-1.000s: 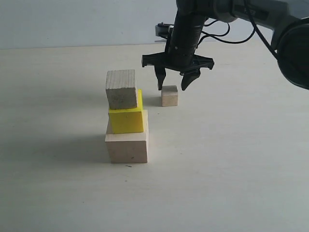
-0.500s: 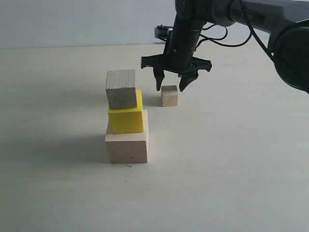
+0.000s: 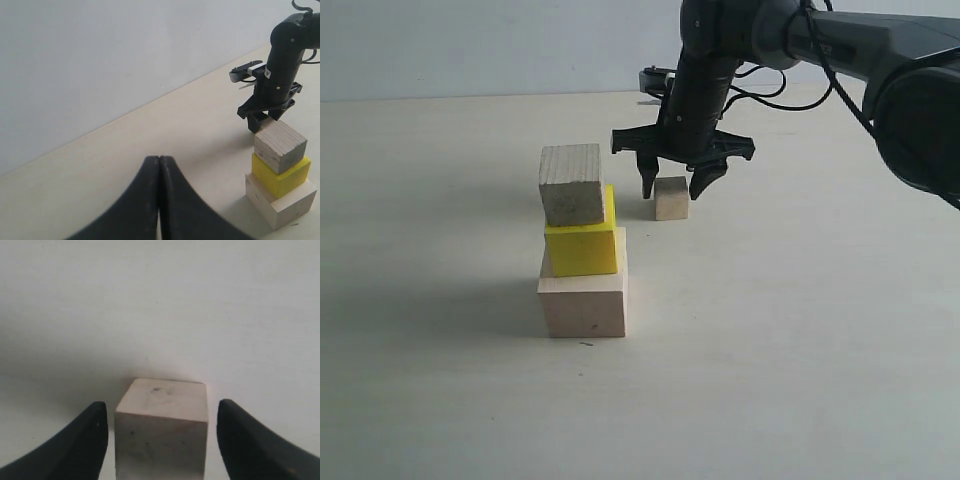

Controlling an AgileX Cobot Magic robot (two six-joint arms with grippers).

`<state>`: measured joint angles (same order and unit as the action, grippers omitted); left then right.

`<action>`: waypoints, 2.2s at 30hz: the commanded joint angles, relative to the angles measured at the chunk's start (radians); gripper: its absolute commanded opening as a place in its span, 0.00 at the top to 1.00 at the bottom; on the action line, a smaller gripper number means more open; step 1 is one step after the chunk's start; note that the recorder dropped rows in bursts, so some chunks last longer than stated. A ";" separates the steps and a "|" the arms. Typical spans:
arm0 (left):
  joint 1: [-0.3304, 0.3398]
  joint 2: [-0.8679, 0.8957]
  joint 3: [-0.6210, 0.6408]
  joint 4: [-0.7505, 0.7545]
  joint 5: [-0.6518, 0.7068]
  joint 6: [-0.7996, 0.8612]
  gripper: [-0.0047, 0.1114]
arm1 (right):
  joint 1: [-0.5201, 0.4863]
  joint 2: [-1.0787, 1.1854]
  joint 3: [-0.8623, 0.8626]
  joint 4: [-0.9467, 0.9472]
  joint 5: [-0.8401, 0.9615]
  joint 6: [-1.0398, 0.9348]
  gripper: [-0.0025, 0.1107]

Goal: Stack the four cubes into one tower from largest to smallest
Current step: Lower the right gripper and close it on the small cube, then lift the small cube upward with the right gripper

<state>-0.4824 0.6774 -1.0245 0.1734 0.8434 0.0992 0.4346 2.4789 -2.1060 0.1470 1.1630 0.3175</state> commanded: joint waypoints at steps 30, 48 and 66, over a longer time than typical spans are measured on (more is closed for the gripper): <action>-0.005 -0.003 0.003 -0.008 -0.023 0.024 0.96 | 0.001 0.034 -0.089 -0.005 0.058 -0.003 0.51; -0.005 -0.003 0.003 -0.010 -0.017 0.024 0.96 | 0.001 0.067 -0.135 -0.034 0.058 -0.060 0.72; -0.005 -0.003 0.003 -0.010 -0.002 0.024 0.96 | -0.064 -0.118 -0.143 0.077 0.058 -0.337 0.98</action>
<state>-0.4824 0.6774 -1.0245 0.1734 0.8373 0.1221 0.3974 2.4011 -2.2380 0.1895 1.2230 0.0169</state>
